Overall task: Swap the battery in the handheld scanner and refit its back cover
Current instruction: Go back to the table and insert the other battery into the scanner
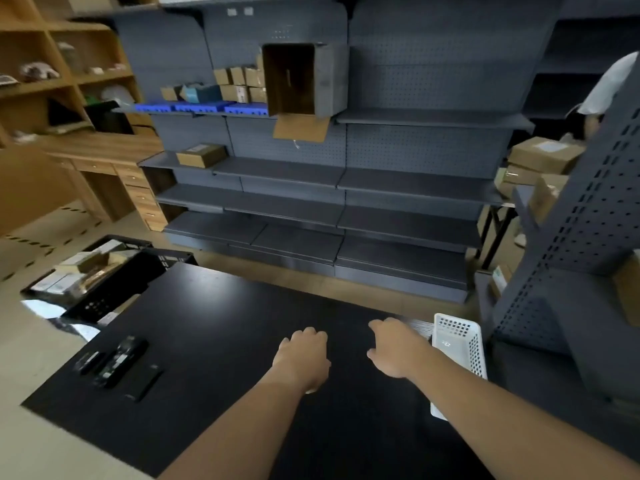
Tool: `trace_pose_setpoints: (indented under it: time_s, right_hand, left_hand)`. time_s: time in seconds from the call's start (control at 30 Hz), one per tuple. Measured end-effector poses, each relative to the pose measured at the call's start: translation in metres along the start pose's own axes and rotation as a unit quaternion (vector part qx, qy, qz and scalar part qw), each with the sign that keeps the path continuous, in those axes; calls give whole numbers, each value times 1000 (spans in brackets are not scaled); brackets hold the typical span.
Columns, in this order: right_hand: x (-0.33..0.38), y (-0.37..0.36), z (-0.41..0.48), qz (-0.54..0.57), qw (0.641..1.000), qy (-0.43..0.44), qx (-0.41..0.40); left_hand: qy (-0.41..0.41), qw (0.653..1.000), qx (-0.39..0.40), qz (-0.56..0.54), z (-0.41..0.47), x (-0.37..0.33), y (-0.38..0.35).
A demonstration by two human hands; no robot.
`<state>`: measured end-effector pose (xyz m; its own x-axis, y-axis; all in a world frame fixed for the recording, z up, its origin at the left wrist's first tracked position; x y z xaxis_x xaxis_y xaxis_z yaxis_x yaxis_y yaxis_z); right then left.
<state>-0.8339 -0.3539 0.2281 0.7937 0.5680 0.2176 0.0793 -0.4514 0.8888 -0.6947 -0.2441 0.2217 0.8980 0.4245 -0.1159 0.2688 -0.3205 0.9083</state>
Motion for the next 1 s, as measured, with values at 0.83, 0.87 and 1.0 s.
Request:
trace_pose_setpoints:
  time_s: [0.83, 0.87, 1.0]
  right_hand:
    - [576, -144, -89, -167, 890, 417, 80]
    - [592, -148, -91, -172, 882, 431, 86]
    - [649, -168, -85, -181, 865, 457, 103]
  left_hand:
    - [421, 892, -67, -151, -356, 450, -84]
    - [431, 886, -66, -155, -366, 459, -86]
    - [465, 867, -66, -164, -390, 497, -89]
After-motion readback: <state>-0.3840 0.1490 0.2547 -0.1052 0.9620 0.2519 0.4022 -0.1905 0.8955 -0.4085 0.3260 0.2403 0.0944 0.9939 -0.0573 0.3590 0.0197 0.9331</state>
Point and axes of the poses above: each hand's wrist, its own z-axis towards the middle knuckle, its own y-axis out of the back of the hand, x = y × z, the point moved 2 cm from there along z, towards the middle knuckle, and after that the axes turned 4 degrees about x, right-handed, at the moved point
